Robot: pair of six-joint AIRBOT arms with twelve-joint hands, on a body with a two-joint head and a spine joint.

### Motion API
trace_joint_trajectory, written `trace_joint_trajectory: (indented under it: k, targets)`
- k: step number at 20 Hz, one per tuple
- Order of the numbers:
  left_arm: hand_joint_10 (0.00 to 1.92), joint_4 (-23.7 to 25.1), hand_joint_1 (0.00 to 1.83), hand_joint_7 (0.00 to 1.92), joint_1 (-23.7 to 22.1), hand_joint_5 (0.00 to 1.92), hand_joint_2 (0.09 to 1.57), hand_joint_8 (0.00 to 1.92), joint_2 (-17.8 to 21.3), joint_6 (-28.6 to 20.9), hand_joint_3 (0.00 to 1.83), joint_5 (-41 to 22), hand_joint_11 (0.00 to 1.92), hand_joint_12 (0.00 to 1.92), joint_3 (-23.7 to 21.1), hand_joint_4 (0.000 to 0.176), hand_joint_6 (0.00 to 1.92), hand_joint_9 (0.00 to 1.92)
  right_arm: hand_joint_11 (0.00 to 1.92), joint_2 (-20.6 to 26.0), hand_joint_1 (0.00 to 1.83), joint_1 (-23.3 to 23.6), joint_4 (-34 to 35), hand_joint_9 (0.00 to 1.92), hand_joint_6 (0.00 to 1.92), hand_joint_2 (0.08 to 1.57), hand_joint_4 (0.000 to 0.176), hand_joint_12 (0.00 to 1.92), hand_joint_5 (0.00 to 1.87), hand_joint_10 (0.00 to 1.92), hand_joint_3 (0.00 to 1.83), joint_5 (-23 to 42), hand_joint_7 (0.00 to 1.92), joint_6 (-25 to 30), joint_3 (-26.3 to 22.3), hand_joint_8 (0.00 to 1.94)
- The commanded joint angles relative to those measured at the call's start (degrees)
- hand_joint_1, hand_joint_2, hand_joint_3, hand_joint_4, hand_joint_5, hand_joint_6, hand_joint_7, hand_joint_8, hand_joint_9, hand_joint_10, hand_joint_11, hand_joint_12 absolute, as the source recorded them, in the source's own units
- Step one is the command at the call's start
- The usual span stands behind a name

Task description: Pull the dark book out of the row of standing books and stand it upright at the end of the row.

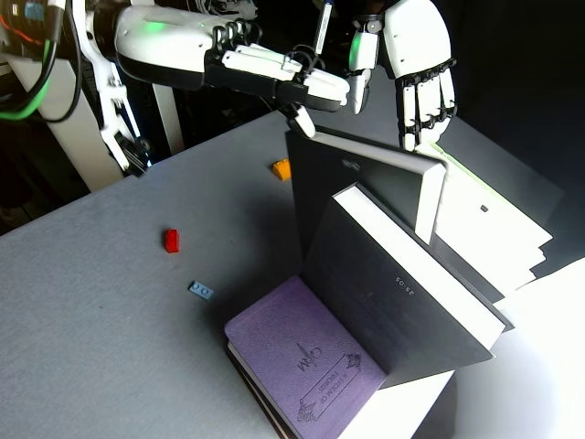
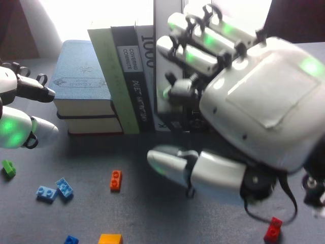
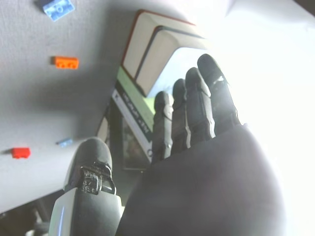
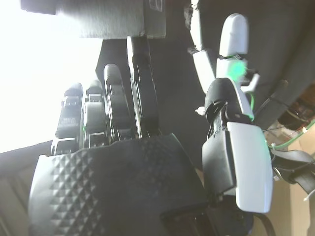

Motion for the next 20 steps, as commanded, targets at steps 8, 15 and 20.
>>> trace_joint_trajectory:
  k: [8,15,20]
  targets:
    - [0.00,2.5,0.13,0.17,-0.1,0.20,1.30,0.00,0.7,0.0,0.00,-3.1,0.00,0.66,0.0,0.042,0.00,0.19,0.00,3.4,0.00,0.3,7.2,0.00,0.14,1.19,0.000,0.00,0.78,0.00,0.00,2.1,0.19,-9.6,-8.1,0.01]
    - [0.00,2.5,0.10,0.18,-0.1,0.20,1.30,0.00,0.7,0.0,0.00,-3.1,0.00,0.68,0.0,0.053,0.00,0.19,0.00,4.9,0.00,-3.5,8.5,0.00,0.13,1.18,0.000,0.00,0.78,0.00,0.00,1.8,0.21,-12.2,-12.6,0.01]
    - [0.00,2.5,0.13,0.18,-0.1,0.20,1.31,0.00,0.7,0.0,0.00,-3.1,0.00,0.69,0.0,0.044,0.00,0.19,0.00,5.3,0.01,-6.8,8.8,0.00,0.14,1.18,0.000,0.00,0.80,0.00,0.00,-0.1,0.22,-13.0,-12.5,0.01]
